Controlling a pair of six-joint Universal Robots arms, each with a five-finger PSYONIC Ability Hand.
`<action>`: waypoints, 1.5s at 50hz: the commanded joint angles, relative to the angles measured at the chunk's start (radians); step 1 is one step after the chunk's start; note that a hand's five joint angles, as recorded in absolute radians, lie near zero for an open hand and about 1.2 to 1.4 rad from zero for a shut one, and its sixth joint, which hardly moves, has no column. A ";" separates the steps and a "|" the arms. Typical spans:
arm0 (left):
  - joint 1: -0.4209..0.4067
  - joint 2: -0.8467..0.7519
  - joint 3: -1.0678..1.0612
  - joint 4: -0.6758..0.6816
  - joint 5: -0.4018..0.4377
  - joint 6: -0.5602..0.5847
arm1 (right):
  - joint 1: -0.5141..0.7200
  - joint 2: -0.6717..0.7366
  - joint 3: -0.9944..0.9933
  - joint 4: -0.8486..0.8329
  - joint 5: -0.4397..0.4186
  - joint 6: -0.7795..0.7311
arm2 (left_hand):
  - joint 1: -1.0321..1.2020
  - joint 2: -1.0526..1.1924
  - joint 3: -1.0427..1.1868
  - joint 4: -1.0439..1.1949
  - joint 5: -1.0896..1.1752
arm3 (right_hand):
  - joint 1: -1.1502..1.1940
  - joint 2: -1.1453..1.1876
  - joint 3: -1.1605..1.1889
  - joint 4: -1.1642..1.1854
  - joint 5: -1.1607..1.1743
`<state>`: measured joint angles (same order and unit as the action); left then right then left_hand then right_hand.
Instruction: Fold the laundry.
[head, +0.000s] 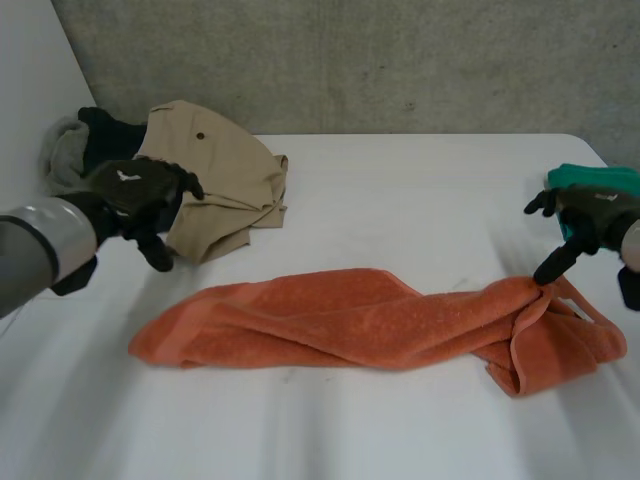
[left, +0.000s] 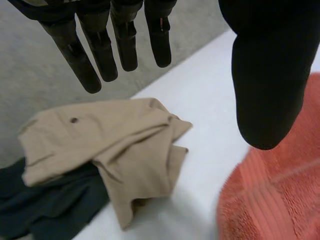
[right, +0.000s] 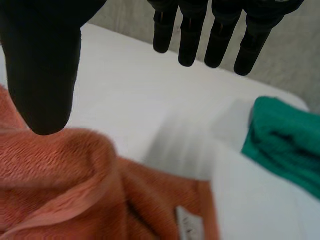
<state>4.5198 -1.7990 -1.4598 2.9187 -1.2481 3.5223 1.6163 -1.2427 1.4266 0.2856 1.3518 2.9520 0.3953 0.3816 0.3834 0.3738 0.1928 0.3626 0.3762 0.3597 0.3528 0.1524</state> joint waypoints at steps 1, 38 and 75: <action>-0.047 -0.171 0.055 -0.006 -0.014 0.109 | 0.043 0.065 0.066 -0.086 0.055 0.027 | 0.024 0.037 0.036 0.045 0.052 | -0.018 -0.031 -0.015 -0.008 0.018; -0.194 -0.174 0.728 0.020 -0.387 -0.140 | 0.218 0.034 -0.414 -0.626 0.098 -0.153 | 1.001 1.015 1.013 1.022 1.029 | 1.034 1.020 1.037 1.043 1.069; -0.157 -0.080 0.209 0.022 -0.202 0.067 | 0.454 -0.056 -0.060 -0.396 0.001 -0.402 | -0.140 -0.127 -0.129 -0.119 -0.112 | 1.034 1.020 1.037 1.043 1.069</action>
<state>4.3598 -1.8762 -1.3780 2.8681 -1.4509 3.6224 2.0235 -1.1635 1.3736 -0.0241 1.3735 2.5694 0.3333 0.3197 0.3233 0.3157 0.1332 1.1449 1.1778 1.1886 1.1950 0.9946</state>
